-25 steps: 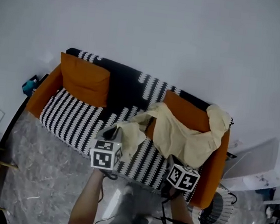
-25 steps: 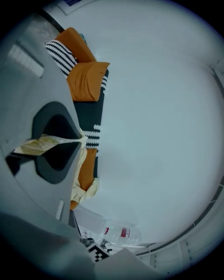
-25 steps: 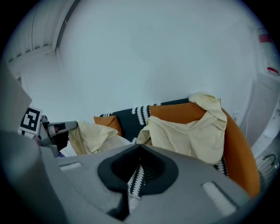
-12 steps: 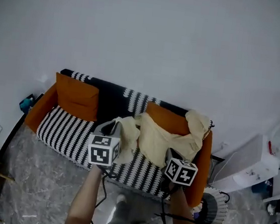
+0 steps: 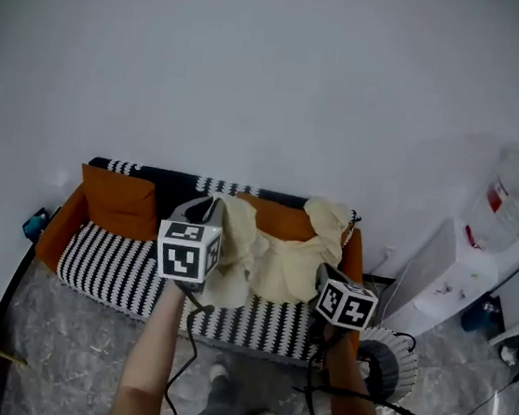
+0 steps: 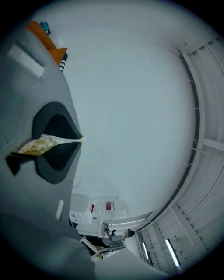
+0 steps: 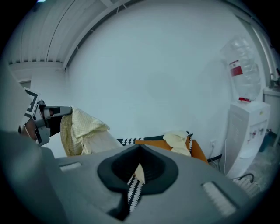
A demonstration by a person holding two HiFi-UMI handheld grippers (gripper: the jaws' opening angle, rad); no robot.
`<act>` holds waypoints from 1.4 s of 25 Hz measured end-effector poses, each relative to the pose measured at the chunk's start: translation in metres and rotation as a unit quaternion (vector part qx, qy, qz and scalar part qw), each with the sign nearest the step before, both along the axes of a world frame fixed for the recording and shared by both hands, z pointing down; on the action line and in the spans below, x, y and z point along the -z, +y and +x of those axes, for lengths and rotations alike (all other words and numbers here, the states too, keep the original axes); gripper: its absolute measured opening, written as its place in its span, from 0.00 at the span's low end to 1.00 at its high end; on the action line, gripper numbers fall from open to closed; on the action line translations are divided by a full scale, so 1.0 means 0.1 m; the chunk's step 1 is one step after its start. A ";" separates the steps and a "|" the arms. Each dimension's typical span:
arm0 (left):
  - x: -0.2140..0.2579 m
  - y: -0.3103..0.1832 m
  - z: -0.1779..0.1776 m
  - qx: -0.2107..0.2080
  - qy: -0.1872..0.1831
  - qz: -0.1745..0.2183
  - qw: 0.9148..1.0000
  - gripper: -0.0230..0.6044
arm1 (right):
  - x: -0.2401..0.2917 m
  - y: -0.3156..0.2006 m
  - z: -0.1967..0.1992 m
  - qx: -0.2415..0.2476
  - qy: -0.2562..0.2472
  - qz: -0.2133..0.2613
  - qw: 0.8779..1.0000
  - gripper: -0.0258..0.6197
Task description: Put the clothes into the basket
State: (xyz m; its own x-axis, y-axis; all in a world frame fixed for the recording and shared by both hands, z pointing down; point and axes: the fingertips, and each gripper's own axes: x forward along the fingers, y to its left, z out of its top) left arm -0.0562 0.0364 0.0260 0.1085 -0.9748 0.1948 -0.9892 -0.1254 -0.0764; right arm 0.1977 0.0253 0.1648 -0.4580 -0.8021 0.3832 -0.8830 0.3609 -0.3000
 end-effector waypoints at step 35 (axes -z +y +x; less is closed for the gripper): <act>0.99 -0.01 3.85 -0.418 0.016 0.083 0.905 0.08 | 0.88 1.41 3.08 -0.404 0.030 0.077 0.911 0.04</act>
